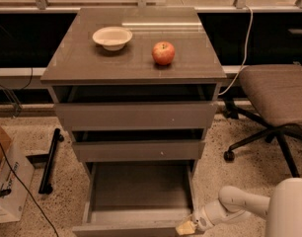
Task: Close bottom drawer
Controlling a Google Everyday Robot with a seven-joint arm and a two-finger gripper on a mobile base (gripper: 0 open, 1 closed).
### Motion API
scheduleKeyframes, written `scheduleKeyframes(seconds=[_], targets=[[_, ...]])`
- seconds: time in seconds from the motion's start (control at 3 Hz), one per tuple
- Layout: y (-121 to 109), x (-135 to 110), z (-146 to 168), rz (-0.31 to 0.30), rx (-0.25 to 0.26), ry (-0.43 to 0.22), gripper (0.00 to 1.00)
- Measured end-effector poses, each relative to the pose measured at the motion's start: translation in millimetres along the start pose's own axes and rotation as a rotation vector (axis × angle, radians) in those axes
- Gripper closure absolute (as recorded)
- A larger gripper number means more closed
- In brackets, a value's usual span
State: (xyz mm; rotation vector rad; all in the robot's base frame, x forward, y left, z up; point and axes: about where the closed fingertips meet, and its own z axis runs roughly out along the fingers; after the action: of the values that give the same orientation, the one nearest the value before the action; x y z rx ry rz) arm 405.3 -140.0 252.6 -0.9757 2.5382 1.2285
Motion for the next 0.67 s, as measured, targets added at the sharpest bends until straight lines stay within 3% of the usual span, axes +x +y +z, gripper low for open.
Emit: scheduleKeyframes(seconds=[0.33,0.67], targets=[[-18.5,20.9,26.1,0.068,-0.035,-0.005,1.00],[-34.8,24.9,47.5,0.101,-0.054,-0.014,1.00]])
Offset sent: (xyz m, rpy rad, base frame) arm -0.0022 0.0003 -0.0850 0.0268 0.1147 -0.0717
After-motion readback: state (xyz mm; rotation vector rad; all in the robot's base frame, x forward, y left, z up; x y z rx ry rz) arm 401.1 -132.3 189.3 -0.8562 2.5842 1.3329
